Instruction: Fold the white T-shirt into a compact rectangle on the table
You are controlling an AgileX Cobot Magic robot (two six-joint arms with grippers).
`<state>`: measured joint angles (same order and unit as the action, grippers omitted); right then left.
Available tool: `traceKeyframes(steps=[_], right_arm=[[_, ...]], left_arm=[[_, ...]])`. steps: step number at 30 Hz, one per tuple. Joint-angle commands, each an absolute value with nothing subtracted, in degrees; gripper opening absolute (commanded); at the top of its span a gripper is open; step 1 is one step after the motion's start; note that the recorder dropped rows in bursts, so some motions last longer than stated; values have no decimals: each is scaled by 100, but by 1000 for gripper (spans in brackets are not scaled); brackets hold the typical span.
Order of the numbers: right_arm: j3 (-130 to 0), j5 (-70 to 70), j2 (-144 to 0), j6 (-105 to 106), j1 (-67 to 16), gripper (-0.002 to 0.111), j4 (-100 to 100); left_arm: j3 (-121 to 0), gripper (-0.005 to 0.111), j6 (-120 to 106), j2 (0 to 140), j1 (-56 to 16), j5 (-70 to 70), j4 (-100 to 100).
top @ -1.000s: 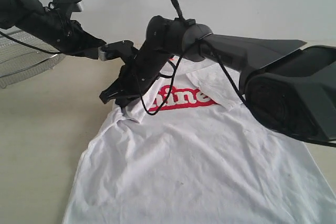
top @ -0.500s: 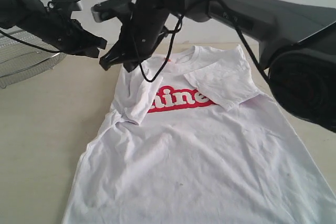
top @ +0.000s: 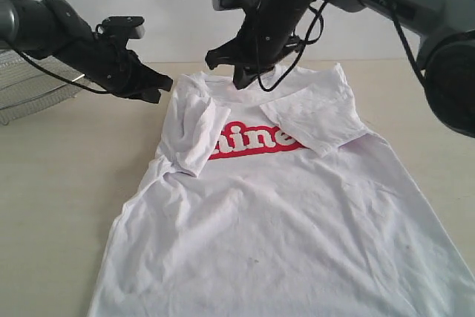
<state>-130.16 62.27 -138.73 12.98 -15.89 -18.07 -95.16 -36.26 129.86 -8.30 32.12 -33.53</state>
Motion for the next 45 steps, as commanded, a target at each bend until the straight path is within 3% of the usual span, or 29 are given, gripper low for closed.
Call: traceKeyframes(steps=[1, 3, 4, 9, 16, 23, 32, 45], right_arm=[[-13040, 6308, -14307, 1594, -1370, 26, -2991], [-13040, 6140, -14470, 1534, -1384, 52, -3206], [-13040, 6072, -14563, 1504, -1384, 58, -3452], [-13040, 5784, -14670, 1449, -1448, 42, -3843], [-13040, 5510, -14761, 1208, -1541, 55, -3823], [-13040, 5498, -14805, 1130, -1555, 46, -3811], [-13040, 5530, -14805, 1173, -1555, 0, -3525], [-13141, 6236, -14192, 1352, -1555, 0, -2871]], left_arm=[[-9540, 5, -3530, 12886, -710, 3301, -3353], [-9540, 5, -3530, 12832, -646, 3302, -3353], [-9540, 5, -3530, 12805, -645, 3302, -3353], [-9540, 5, -3530, 12807, -655, 3312, -3353], [-9540, 5, -3530, 12807, -655, 3326, -3353], [-9540, 5, -3530, 12807, -667, 3325, -3364], [-9540, 5, -3530, 12807, -667, 3325, -3386], [-9540, 5, -3530, 12807, -667, 3288, -3398]])
